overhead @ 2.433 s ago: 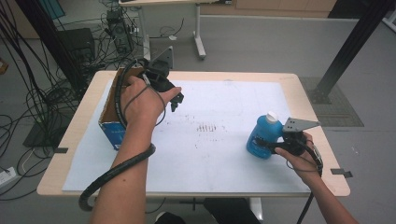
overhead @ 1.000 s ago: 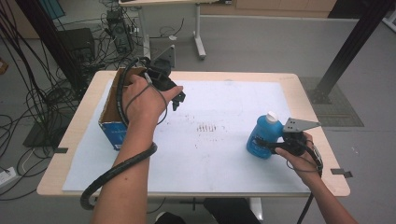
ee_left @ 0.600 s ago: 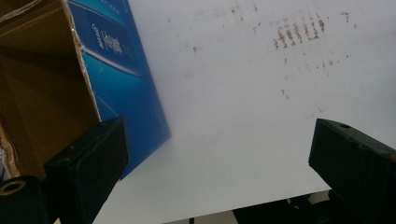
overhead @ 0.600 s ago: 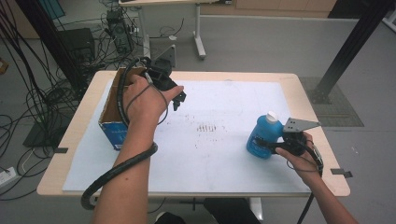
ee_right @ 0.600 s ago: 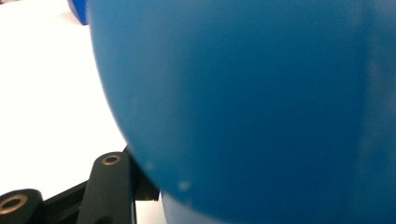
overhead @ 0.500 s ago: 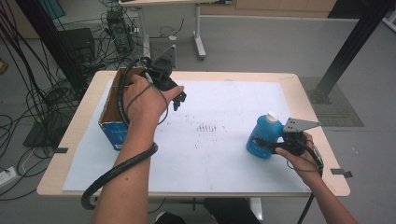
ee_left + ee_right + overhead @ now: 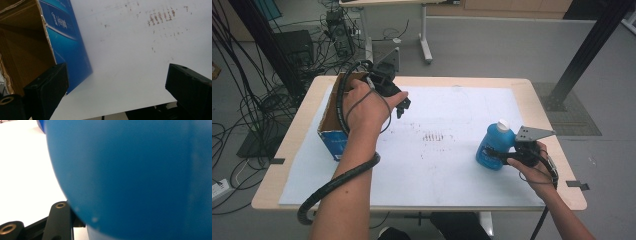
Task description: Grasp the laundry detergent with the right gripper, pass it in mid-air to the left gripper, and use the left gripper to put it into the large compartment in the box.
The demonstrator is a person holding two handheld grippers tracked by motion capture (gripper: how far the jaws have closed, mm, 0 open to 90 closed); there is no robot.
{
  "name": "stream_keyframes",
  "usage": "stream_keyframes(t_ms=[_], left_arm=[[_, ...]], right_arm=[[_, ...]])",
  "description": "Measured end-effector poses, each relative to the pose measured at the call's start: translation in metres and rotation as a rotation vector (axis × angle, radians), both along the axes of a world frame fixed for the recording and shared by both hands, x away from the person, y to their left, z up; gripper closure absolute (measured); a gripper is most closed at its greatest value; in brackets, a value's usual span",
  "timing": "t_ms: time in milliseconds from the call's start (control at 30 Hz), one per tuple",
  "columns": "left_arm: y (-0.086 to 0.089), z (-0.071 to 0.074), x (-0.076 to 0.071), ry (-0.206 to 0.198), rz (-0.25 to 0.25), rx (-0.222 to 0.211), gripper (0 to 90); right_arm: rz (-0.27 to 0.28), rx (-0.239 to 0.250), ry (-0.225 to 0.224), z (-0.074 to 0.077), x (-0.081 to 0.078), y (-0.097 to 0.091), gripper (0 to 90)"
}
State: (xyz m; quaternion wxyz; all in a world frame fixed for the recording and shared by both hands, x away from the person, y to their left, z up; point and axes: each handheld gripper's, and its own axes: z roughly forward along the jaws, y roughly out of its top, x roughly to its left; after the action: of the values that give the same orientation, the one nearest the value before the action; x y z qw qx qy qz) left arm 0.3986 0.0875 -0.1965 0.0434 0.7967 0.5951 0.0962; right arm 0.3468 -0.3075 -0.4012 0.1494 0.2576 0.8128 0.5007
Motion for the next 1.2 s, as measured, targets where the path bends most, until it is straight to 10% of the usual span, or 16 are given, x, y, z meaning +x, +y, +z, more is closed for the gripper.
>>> stream_keyframes(t_ms=[1200], left_arm=[[-0.0015, 0.0047, 0.0023, -0.002, -0.013, 0.001, 5.5]], right_arm=[[-0.005, 0.003, -0.011, -0.0008, -0.0019, 0.0000, 44.4]])
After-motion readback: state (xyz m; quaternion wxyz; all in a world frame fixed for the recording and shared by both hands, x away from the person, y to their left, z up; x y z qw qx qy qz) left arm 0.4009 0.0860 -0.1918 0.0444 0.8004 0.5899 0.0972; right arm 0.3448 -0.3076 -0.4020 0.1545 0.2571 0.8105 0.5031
